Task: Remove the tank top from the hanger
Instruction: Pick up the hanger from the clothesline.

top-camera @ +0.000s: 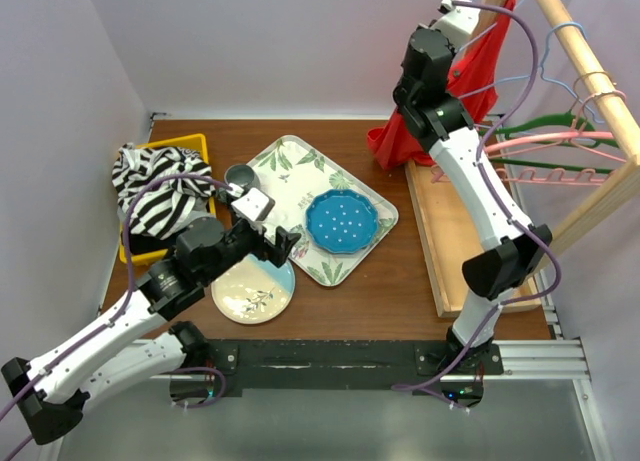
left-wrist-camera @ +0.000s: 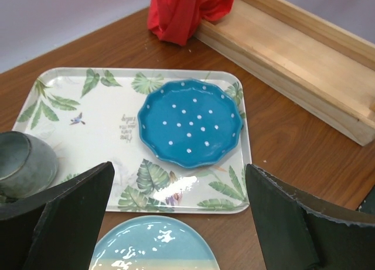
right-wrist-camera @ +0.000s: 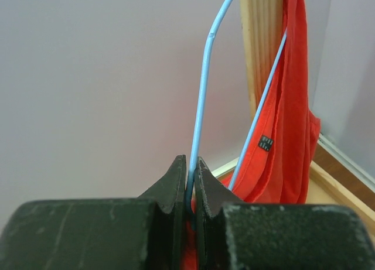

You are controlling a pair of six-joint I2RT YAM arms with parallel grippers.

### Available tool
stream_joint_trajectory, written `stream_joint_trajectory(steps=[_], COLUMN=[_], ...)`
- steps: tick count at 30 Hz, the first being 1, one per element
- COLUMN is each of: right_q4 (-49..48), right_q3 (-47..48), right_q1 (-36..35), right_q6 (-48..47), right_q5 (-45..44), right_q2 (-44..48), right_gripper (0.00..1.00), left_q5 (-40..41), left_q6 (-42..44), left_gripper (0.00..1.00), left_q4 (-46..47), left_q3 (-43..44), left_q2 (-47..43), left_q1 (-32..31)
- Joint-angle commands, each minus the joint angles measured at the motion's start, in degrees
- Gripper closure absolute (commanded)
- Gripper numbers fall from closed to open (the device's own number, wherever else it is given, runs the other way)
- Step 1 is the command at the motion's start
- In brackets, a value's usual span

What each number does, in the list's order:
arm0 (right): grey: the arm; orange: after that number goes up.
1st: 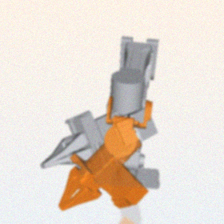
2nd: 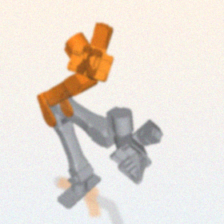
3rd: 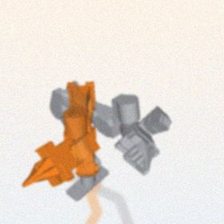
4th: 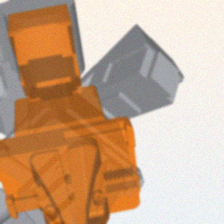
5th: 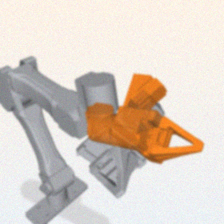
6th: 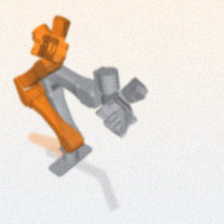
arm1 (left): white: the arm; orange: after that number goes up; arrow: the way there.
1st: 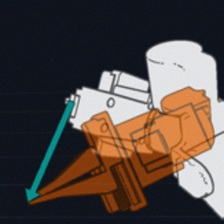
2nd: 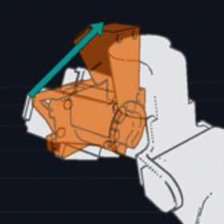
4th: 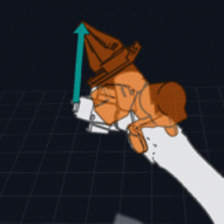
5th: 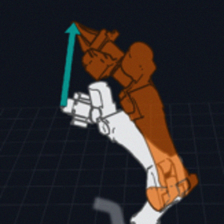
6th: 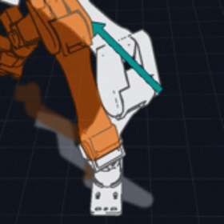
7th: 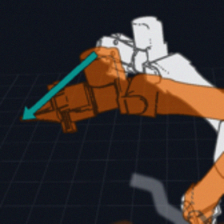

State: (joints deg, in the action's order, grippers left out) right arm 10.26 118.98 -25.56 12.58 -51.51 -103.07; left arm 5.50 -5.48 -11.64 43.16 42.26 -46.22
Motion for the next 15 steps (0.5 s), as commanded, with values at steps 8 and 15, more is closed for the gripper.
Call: stream_joint_trajectory(steps=[8,15], right_q4=[6.4,11.8], right_q3=[-8.6,-9.7], right_q1=[-1.6,-1.5], right_q6=[12.4,15.0], right_q5=[6.9,13.0], right_q2=[14.0,17.8], right_gripper=[1.00,1.00], left_q5=[6.5,6.8], left_q6=[-2.3,-2.5], left_gripper=[0.00,0.00], left_q4=[4.3,4.3], left_q3=[-0.4,-0.4], left_q2=[-5.3,-4.7], left_q1=[-0.1,-0.1])
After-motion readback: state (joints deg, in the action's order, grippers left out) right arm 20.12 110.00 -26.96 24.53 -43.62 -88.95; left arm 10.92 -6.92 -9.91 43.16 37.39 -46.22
